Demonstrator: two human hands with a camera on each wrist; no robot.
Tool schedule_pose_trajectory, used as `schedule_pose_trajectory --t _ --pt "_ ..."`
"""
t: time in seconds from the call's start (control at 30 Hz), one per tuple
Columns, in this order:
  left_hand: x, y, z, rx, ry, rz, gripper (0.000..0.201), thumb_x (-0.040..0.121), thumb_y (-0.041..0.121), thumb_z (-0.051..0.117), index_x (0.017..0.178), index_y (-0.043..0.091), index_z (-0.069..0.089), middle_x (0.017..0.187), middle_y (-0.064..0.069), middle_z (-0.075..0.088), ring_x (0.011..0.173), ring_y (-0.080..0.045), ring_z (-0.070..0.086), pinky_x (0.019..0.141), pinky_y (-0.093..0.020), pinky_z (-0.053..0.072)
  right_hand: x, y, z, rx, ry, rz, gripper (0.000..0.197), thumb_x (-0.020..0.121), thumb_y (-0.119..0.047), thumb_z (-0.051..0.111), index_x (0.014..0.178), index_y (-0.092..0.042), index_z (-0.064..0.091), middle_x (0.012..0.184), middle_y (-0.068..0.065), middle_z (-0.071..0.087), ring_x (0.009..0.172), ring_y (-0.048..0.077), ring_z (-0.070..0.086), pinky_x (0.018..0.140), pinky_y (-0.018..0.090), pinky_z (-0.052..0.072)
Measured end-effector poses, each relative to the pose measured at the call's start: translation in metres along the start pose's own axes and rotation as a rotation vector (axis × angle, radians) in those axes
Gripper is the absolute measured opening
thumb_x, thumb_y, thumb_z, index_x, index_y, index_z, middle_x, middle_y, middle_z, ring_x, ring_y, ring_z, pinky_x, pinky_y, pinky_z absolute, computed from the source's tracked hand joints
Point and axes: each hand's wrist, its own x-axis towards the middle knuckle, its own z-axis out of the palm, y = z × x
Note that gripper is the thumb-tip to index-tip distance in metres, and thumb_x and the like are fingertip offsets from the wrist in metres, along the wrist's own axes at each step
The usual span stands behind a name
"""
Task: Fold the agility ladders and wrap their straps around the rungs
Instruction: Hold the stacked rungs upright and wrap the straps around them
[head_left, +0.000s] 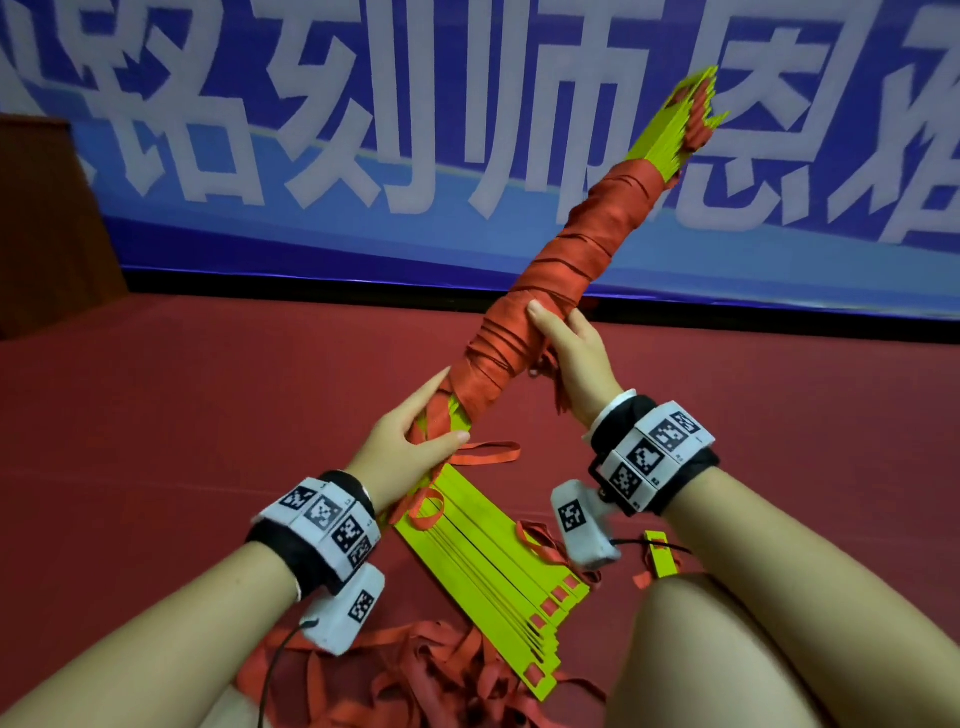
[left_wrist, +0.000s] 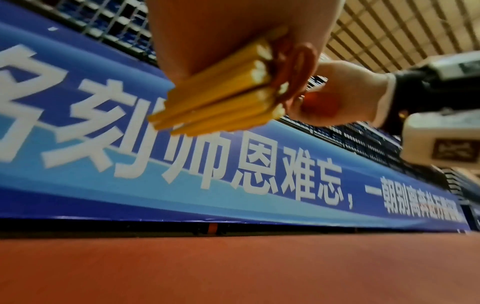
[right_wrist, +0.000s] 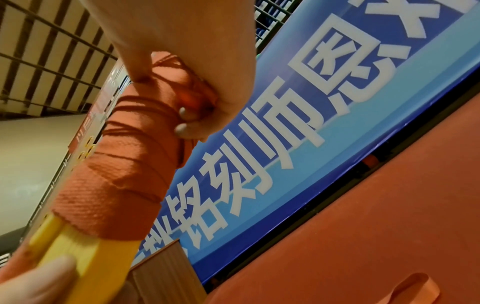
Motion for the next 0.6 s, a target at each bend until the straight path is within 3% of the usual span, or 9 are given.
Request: schedule_pose_trajectory --t 0.07,0.13,0.2,0.37,0.43,0.5,0.53,0.6 --pt "-0.004 0.002 0.003 0.146 0.090 0.006 0.073 0.072 0.043 0.073 0.136 0.056 0.041 0.103 0.020 0.070 0.100 -0.002 0.066 0.091 -0.025 0.050 0.001 0.001 -0.003 -0.019 -0.008 0.042 0.016 0.095 -0.022 0.057 0.107 -0.012 0.061 0.083 0.000 0.066 0.065 0.012 0.061 0.058 0.027 0.052" --pt "-0.007 0.005 0.008 0.316 0.173 0.005 0.072 0.078 0.044 0.073 0.140 0.054 0.037 0.096 0.012 0.073 0.096 -0.012 0.067 0.087 -0.032 0.052 0.003 0.005 -0.004 -0.018 0.009 0.078 0.024 0.096 -0.023 0.056 0.114 -0.009 0.063 0.101 0.006 0.069 0.084 0.016 0.066 0.073 0.035 0.058" --pt "-0.010 0.010 0.015 0.425 0.220 0.030 0.071 0.083 0.044 0.070 0.143 0.051 0.033 0.091 0.005 0.073 0.091 -0.021 0.067 0.081 -0.037 0.052 0.006 0.009 -0.005 -0.007 0.037 0.123 0.028 0.096 -0.024 0.055 0.117 -0.007 0.062 0.108 0.010 0.067 0.094 0.021 0.065 0.084 0.041 0.057" --pt "-0.003 0.012 0.030 0.722 0.277 0.030 0.073 0.084 0.060 0.059 0.147 0.052 0.022 0.096 -0.002 0.066 0.092 -0.028 0.064 0.071 -0.033 0.044 0.012 0.014 -0.003 0.046 0.162 0.203 0.021 0.096 -0.025 0.055 0.108 -0.009 0.061 0.097 0.005 0.062 0.086 0.019 0.060 0.078 0.035 0.055" --pt "0.001 0.013 0.035 0.853 0.305 0.103 0.067 0.087 0.064 0.052 0.147 0.052 0.023 0.088 0.000 0.059 0.086 -0.029 0.064 0.064 -0.034 0.040 0.014 0.020 0.002 0.036 0.264 0.196 0.060 0.080 -0.040 0.071 0.128 -0.008 0.051 0.110 0.004 0.066 0.096 0.019 0.065 0.087 0.041 0.055" --pt "0.004 0.014 0.041 0.909 0.316 0.241 0.052 0.093 0.057 0.044 0.144 0.048 0.036 0.074 0.002 0.052 0.071 -0.030 0.064 0.054 -0.030 0.034 0.016 0.025 0.003 0.023 0.389 0.194 0.111 0.051 -0.057 0.082 0.139 -0.008 0.037 0.118 0.006 0.065 0.104 0.021 0.065 0.095 0.044 0.052" --pt "0.007 0.013 0.044 0.904 0.317 0.312 0.046 0.095 0.050 0.040 0.140 0.044 0.044 0.070 0.002 0.052 0.065 -0.030 0.063 0.050 -0.029 0.034 0.016 0.024 0.002 0.022 0.454 0.201 0.121 0.043 -0.059 0.083 0.141 -0.008 0.034 0.119 0.006 0.063 0.105 0.021 0.064 0.096 0.043 0.051" --pt "0.013 0.014 0.051 0.854 0.289 0.414 0.045 0.094 0.041 0.036 0.134 0.036 0.055 0.070 0.001 0.058 0.062 -0.029 0.062 0.046 -0.030 0.040 0.018 0.024 -0.008 0.051 0.565 0.207 0.112 0.043 -0.055 0.084 0.135 -0.009 0.039 0.117 0.006 0.063 0.101 0.021 0.065 0.093 0.042 0.052"
